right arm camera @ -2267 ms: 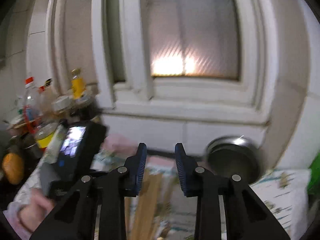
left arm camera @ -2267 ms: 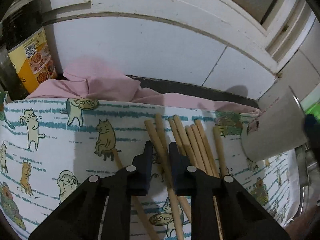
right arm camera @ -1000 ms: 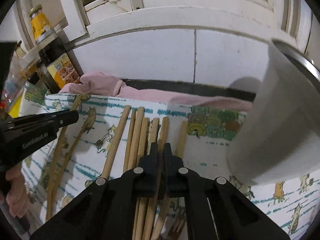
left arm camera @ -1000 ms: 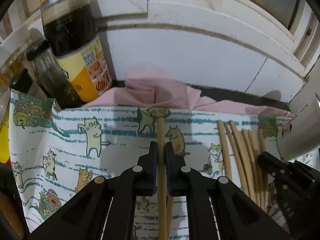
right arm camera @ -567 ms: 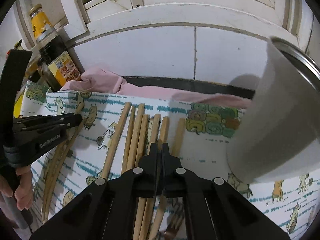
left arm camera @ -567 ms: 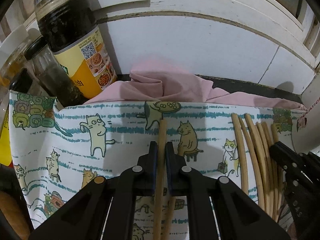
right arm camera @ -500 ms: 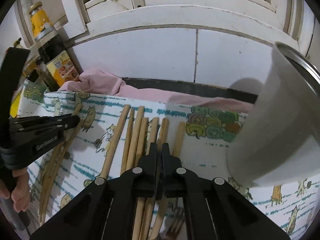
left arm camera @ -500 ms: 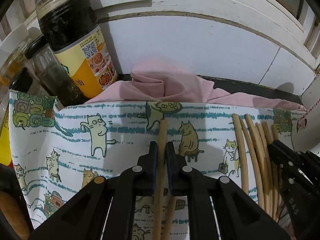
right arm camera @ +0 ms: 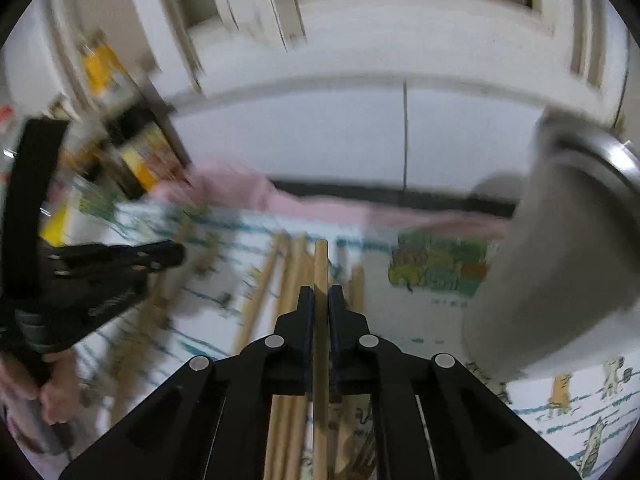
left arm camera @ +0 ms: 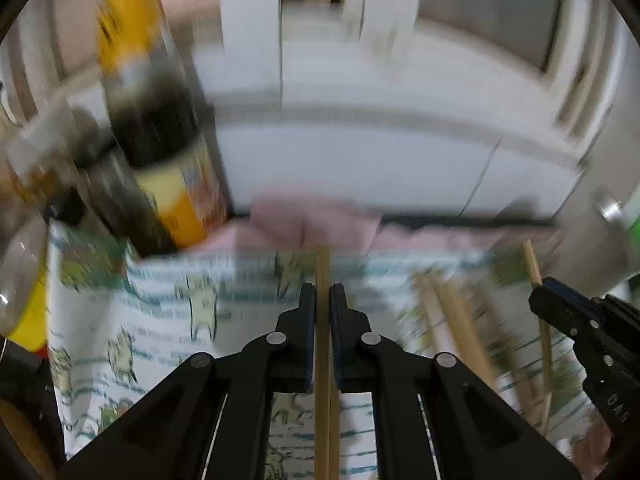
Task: Organize utensils
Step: 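Lift the chopstick with the left gripper and drop it into the white cup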
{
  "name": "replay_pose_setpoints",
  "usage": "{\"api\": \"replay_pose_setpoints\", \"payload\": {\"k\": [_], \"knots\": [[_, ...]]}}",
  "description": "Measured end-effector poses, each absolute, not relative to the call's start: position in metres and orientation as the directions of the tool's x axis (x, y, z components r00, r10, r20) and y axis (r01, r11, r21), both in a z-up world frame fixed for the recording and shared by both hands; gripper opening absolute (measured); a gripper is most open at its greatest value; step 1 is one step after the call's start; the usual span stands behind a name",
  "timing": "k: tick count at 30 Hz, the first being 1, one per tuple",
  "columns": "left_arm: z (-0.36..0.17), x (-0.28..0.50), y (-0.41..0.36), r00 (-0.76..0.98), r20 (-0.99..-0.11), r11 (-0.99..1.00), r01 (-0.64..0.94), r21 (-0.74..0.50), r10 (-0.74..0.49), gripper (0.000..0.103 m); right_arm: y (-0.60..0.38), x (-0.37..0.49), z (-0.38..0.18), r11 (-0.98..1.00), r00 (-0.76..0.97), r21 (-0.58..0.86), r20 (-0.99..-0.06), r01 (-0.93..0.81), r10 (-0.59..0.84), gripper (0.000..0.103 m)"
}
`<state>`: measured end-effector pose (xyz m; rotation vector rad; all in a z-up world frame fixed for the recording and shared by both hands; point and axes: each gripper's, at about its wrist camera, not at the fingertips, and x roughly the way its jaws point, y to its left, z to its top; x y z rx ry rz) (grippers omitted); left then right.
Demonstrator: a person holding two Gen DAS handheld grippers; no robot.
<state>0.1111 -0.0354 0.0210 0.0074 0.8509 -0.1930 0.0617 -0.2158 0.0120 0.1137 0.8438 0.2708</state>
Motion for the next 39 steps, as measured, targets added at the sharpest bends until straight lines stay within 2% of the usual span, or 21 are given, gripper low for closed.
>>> {"api": "replay_pose_setpoints", "payload": {"k": [6,11,15,19,23,29,30,33,36,39], "knots": [[0.072,0.075,-0.004,0.751,-0.487,0.892,0.325,-0.315,-0.445,0.006,-0.240,0.016,0.077,0.920,0.791,0.277,-0.477,-0.279,0.384,0.008],[0.103,0.039,0.013,0.834,-0.261,0.860,0.405,-0.309,-0.486,0.006,-0.259,-0.013,0.107,0.917,0.883,0.275,-0.296,-0.287,0.365,0.008],[0.114,0.028,0.024,0.846,-0.155,0.830,0.438,-0.347,-0.511,0.006,-0.272,-0.031,0.121,0.921,0.928,0.280,-0.180,-0.271,0.327,0.008],[0.118,0.022,0.028,0.852,-0.129,0.828,0.440,-0.347,-0.507,0.006,-0.278,-0.041,0.130,0.936,0.949,0.253,-0.136,-0.245,0.285,0.008],[0.116,0.012,0.018,0.852,-0.091,0.824,0.463,-0.327,-0.515,0.006,-0.306,-0.051,0.140,0.919,0.961,0.309,-0.050,-0.246,0.274,0.008],[0.149,0.002,-0.014,0.849,-0.028,0.801,0.486,-0.349,-0.528,0.006,-0.360,-0.075,0.149,0.860,0.966,0.441,0.139,-0.258,0.218,0.008],[0.156,0.001,-0.019,0.844,-0.014,0.788,0.495,-0.365,-0.536,0.006,-0.375,-0.086,0.147,0.832,0.964,0.493,0.201,-0.255,0.177,0.008],[0.180,0.000,-0.035,0.804,0.038,0.720,0.551,-0.422,-0.593,0.006,-0.397,-0.107,0.149,0.822,0.960,0.540,0.279,-0.183,0.030,0.008],[0.200,-0.004,-0.060,0.805,0.094,0.715,0.569,-0.406,-0.586,0.006,-0.411,-0.111,0.148,0.814,0.957,0.566,0.286,-0.133,-0.042,0.008],[0.210,0.003,-0.088,0.813,0.099,0.714,0.556,-0.426,-0.574,0.006,-0.421,-0.105,0.144,0.799,0.960,0.594,0.269,-0.098,-0.082,0.008]]}}
